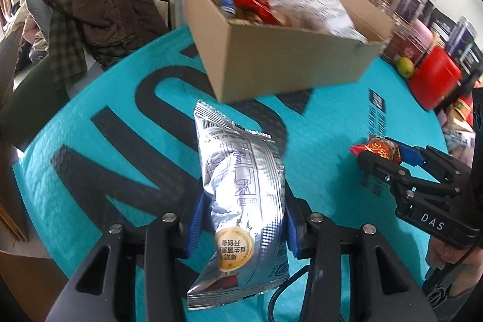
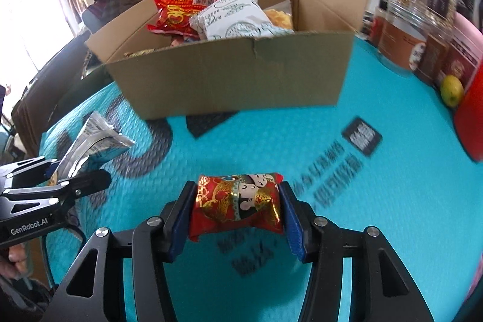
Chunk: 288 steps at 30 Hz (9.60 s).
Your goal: Organize snacks
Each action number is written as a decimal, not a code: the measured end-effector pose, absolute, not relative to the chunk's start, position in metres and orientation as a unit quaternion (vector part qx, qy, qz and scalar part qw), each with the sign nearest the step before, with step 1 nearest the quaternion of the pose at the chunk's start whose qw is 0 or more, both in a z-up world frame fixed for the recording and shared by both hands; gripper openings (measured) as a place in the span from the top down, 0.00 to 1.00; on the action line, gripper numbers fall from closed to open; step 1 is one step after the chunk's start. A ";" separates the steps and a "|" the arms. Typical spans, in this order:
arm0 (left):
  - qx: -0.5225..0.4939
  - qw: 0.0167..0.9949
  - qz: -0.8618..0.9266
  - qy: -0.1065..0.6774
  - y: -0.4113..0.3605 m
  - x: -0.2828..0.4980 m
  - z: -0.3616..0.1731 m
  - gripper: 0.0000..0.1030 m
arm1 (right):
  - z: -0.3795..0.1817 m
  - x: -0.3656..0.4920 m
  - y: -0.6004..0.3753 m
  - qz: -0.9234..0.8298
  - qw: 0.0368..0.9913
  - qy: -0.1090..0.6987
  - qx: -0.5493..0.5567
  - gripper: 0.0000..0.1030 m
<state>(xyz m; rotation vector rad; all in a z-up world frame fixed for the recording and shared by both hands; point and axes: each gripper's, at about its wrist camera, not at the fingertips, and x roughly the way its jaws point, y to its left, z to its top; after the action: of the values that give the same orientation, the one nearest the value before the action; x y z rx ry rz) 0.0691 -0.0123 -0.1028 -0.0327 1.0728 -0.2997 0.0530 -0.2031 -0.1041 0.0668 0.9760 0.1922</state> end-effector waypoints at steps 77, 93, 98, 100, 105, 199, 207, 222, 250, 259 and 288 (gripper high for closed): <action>-0.013 0.896 -0.231 0.379 -0.057 0.012 -0.001 0.61 | -0.007 -0.020 -0.201 0.142 0.920 0.365 0.031 0.50; -0.020 0.924 -0.238 0.298 -0.049 0.076 0.053 0.61 | 0.061 0.051 -0.193 0.151 0.945 0.291 0.000 0.50; -0.018 0.930 -0.234 0.284 -0.045 0.104 0.062 0.61 | 0.070 0.080 -0.191 0.152 0.949 0.276 -0.007 0.50; -0.017 0.931 -0.233 0.282 -0.043 0.118 0.064 0.61 | 0.071 0.091 -0.190 0.154 0.949 0.274 -0.009 0.50; -0.014 0.933 -0.223 0.283 -0.040 0.145 0.063 0.61 | 0.072 0.122 -0.185 0.159 0.949 0.271 -0.019 0.50; 0.061 0.945 -0.051 0.318 -0.057 0.171 0.116 0.54 | 0.123 0.159 -0.208 0.084 0.954 0.281 -0.064 0.42; 0.056 0.957 -0.047 0.280 -0.052 0.114 0.136 0.34 | 0.142 0.102 -0.204 0.078 0.966 0.236 -0.076 0.30; 0.055 0.968 -0.068 0.235 -0.042 0.027 0.123 0.24 | 0.131 0.017 -0.208 0.052 0.972 0.221 -0.060 0.15; 0.023 0.956 -0.065 0.286 -0.032 -0.008 0.058 0.24 | 0.063 -0.027 -0.203 0.037 0.960 0.274 -0.032 0.15; 0.026 0.958 -0.052 0.282 -0.033 -0.008 0.059 0.24 | 0.061 -0.020 -0.203 0.065 0.958 0.277 -0.028 0.15; 0.012 0.956 -0.048 0.289 -0.042 -0.007 0.060 0.24 | 0.059 -0.015 -0.213 0.090 0.956 0.277 -0.026 0.15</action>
<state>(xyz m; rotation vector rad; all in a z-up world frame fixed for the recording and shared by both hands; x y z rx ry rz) -0.0069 -0.0422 0.0599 0.0243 0.5874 -0.0981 -0.0153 -0.2125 0.0594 -0.0533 0.5614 0.1837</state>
